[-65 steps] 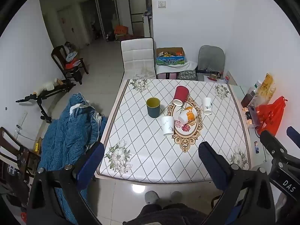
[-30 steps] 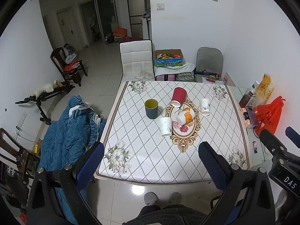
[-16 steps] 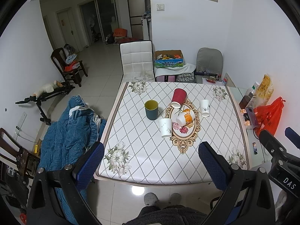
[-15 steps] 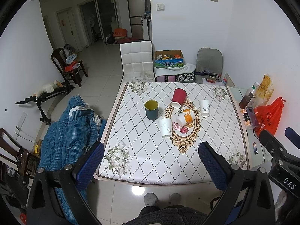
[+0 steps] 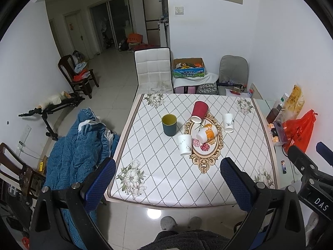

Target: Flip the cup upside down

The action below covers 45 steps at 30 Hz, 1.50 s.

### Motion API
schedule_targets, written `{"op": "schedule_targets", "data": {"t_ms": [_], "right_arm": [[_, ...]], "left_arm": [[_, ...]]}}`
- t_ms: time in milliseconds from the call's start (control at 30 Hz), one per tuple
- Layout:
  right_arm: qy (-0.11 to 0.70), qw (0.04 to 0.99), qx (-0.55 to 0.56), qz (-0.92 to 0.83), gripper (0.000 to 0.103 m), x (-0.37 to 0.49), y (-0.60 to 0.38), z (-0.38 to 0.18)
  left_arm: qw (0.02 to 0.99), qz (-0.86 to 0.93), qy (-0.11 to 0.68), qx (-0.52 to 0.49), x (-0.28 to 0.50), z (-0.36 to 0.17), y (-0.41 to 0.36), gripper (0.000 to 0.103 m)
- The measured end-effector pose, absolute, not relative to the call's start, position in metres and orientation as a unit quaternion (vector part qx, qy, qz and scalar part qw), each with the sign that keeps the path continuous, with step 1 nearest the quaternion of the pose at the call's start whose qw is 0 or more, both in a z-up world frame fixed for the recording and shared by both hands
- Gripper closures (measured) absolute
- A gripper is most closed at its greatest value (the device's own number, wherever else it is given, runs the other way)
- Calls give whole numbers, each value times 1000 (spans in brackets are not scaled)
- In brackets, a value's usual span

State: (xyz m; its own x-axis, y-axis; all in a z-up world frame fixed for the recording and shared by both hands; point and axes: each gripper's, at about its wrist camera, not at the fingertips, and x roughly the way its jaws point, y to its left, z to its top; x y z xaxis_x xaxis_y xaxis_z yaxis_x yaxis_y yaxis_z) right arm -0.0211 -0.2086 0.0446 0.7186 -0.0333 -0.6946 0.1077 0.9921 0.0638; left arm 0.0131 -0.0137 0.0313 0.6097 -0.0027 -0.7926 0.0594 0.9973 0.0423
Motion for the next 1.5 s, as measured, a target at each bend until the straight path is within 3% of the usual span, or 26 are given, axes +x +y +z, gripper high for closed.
{"op": "schedule_targets", "data": {"t_ms": [800, 1500], "right_arm": [[393, 918, 51, -31, 0, -3, -216, 33], [563, 825, 50, -16, 0, 91, -262, -170]], "left_arm": [[890, -5, 454, 29, 34, 26, -27, 0], [824, 72, 558, 73, 105, -132, -62, 0]]}}
